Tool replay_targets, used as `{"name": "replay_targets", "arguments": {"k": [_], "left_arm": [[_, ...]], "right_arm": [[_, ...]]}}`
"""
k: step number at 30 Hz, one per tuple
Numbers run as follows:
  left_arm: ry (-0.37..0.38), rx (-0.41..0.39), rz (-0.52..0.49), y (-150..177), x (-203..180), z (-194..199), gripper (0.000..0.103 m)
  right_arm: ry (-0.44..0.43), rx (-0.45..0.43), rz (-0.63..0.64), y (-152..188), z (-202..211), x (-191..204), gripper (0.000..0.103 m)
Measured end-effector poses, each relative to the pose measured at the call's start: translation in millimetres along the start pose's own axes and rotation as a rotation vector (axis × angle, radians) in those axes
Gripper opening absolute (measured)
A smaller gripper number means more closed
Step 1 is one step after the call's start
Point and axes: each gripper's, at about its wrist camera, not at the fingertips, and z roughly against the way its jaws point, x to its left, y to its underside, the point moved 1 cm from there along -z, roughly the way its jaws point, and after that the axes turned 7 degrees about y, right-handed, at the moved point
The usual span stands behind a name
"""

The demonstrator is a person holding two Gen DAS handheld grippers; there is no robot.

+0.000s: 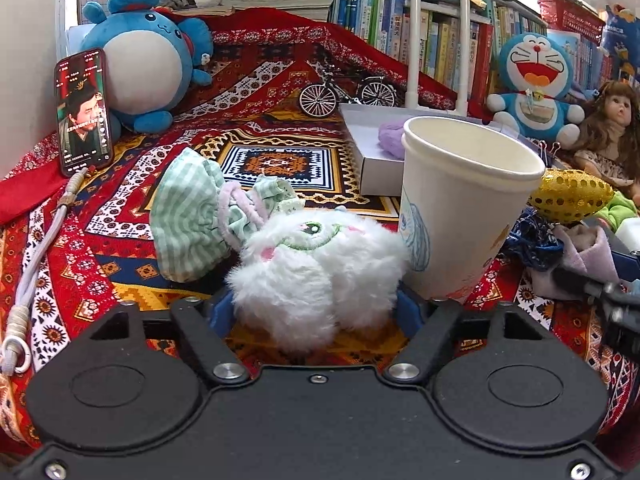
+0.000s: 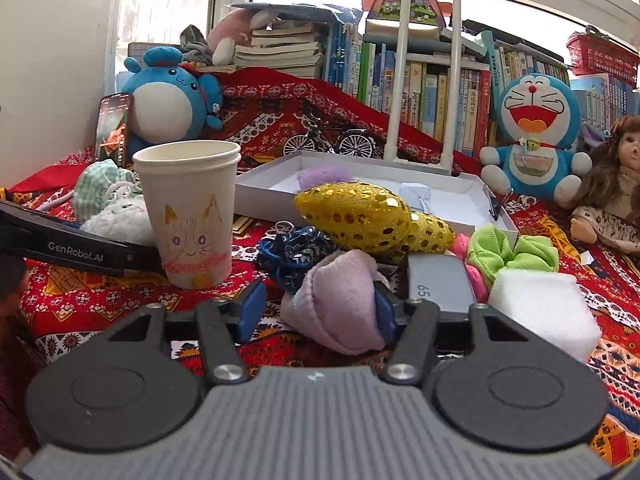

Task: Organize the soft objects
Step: 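Grasp the white fluffy plush with the left tool while the right tool grasps the pink knit fabric, then lift the white fluffy plush and pink knit fabric off the pile with both tools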

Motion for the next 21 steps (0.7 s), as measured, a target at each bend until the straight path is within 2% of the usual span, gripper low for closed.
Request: {"name": "replay_targets", "arguments": {"k": [4, 12, 17, 19, 20, 21], "left_arm": [[0.010, 0.013, -0.003, -2, -2, 7, 0.070], [0.074, 0.021, -0.046, 1, -9, 32, 0.070], [0.110, 0.040, -0.068, 8, -18, 39, 0.070], [0.121, 0.046, -0.073, 11, -21, 40, 0.072], [0.126, 0.048, -0.076, 13, -22, 39, 0.073], [0.124, 0.047, -0.076, 14, -23, 39, 0.073]], "right_arm": [[0.002, 0.012, -0.042, -4, 6, -4, 0.032], [-0.060, -0.002, -0.005, -6, 29, -2, 0.031], [-0.124, 0.006, -0.070, -7, 35, -10, 0.032], [-0.124, 0.016, -0.087, -7, 34, -13, 0.034], [-0.115, 0.019, -0.090, -6, 33, -14, 0.039], [-0.092, 0.014, -0.094, -5, 32, -14, 0.053]]}}
